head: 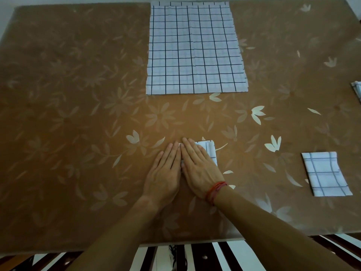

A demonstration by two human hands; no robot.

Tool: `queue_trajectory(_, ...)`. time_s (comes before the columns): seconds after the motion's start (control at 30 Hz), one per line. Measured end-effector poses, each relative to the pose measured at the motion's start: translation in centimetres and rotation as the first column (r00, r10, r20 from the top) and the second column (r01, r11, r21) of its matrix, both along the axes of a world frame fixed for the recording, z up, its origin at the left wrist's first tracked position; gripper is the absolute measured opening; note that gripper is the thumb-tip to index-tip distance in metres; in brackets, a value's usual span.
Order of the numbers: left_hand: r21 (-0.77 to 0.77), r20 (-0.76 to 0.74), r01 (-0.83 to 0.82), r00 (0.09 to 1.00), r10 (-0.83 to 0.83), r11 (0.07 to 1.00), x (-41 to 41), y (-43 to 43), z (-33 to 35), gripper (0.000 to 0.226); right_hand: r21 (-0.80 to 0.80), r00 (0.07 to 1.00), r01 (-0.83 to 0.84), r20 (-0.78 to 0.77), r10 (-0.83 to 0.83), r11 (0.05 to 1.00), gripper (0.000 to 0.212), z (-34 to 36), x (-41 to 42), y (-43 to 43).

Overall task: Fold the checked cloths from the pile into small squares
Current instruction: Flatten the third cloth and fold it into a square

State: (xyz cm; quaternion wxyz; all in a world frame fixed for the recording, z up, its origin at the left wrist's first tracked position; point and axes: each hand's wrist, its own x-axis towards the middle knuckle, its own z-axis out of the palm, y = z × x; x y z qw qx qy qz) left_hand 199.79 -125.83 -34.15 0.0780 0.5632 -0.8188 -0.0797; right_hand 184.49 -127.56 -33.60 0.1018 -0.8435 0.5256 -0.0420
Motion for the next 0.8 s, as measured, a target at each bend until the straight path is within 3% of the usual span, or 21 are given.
queue_trajectory(0.63,0.061,0.056,0.028,0.998,-0.031,0.998,0.1,-0.1,0.7,0.051,0.116,0.986,0.014,-0.168,0.005,0.993,0.060,1.4,-6.5,-0.2)
queue_trajectory(0.8,0.160,-0.057,-0.006,0.998,0.015,0.987,0.1,-0.8,1.6,0.053,0.153,0.988,0.018,-0.155,0.006,0.988,0.063,1.9,-6.4,-0.4)
